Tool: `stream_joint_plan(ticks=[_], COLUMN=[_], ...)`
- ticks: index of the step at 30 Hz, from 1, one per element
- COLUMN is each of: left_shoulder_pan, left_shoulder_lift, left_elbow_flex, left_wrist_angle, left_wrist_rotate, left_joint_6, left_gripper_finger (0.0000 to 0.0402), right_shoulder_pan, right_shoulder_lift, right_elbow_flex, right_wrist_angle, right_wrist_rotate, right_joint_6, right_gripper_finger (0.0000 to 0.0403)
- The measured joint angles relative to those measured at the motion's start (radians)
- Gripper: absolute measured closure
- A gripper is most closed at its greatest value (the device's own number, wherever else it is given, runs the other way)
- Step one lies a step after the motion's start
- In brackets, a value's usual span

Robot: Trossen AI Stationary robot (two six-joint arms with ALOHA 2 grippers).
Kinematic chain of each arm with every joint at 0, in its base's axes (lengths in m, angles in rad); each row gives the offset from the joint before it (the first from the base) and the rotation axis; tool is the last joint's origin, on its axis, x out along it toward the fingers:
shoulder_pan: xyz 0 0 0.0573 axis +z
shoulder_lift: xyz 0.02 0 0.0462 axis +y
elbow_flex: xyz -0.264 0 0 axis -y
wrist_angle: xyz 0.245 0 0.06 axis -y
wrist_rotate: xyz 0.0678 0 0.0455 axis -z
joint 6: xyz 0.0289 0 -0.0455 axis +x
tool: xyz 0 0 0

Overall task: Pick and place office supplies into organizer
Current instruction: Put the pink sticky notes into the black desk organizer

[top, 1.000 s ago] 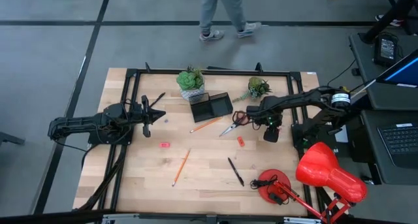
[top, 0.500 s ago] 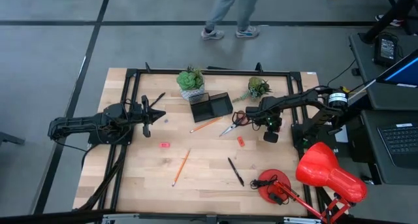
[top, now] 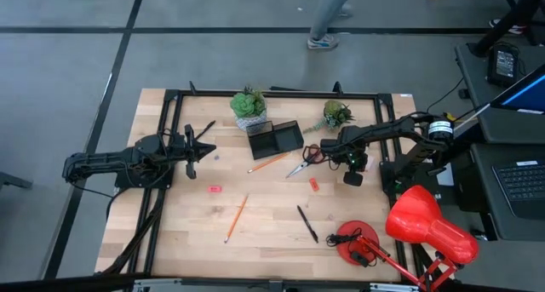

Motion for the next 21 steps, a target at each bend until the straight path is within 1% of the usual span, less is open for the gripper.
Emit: stream_joint_plan(ticks=[3, 5, 8, 12, 19, 21], left_shoulder_pan=[0.0, 0.0, 0.0, 0.0, 0.0, 0.0], left_shoulder_lift=[0.0, 0.0, 0.0, 0.0, 0.0, 0.0], left_elbow_flex=[0.0, 0.0, 0.0, 0.0, 0.0, 0.0], left_wrist_angle=[0.0, 0.0, 0.0, 0.0, 0.0, 0.0], left_wrist_rotate=[0.0, 0.0, 0.0, 0.0, 0.0, 0.0], left_joint_6=[0.0, 0.0, 0.0, 0.0, 0.006, 0.01], left_gripper_finger=[0.0398, 0.0398, 0.0398, 0.0398, 0.0398, 0.0398], right_shoulder_pan=[0.0, 0.0, 0.0, 0.013, 0.076, 0.1], right_shoulder_lift=[-0.001, -0.002, -0.002, -0.024, -0.092, -0.115], right_elbow_flex=[0.001, 0.011, 0.045, 0.102, 0.231, 0.267], right_wrist_angle=[-0.006, -0.041, -0.096, -0.086, -0.093, -0.094], right_wrist_rotate=[0.0, 0.0, 0.0, 0.002, 0.041, 0.087], right_joint_6=[0.02, 0.027, 0.047, 0.045, 0.067, 0.075], right_gripper_finger=[0.0402, 0.0402, 0.0402, 0.0403, 0.0403, 0.0403])
